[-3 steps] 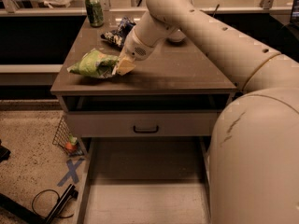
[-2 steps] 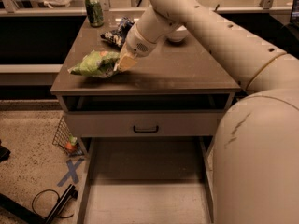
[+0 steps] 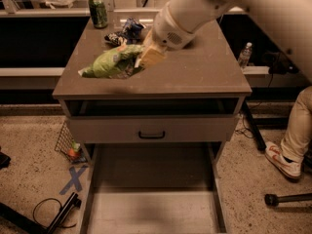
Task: Place green jalapeno chip bag into middle drawer
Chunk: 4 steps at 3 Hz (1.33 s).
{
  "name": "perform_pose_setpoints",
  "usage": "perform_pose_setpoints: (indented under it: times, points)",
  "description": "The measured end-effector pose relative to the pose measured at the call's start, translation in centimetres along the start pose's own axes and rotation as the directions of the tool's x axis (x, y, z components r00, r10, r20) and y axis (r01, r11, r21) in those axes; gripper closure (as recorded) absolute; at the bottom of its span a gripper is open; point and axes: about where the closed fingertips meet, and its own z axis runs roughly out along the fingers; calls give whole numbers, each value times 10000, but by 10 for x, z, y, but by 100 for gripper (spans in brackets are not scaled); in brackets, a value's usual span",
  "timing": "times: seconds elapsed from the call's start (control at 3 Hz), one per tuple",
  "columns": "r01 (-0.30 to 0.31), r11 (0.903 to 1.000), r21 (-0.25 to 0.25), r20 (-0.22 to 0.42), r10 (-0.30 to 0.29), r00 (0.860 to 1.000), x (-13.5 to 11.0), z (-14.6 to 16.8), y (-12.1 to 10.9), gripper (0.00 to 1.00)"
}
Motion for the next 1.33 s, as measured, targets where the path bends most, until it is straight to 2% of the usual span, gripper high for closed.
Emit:
perform_pose_setpoints:
  times: [0.33,0.67,1.0,1.33]
  points:
    - [-486,9965,687,-471,519,9975,14,-48,53,100]
    - [-1530,9871,481,-2030,1597,9661,72,-46,110,100]
    - [-3111,9501,224,-4196,2914,8597,149,-26,147,100]
    - [-3089,9509,212,-4185,2891,8610,148,-26,147,100]
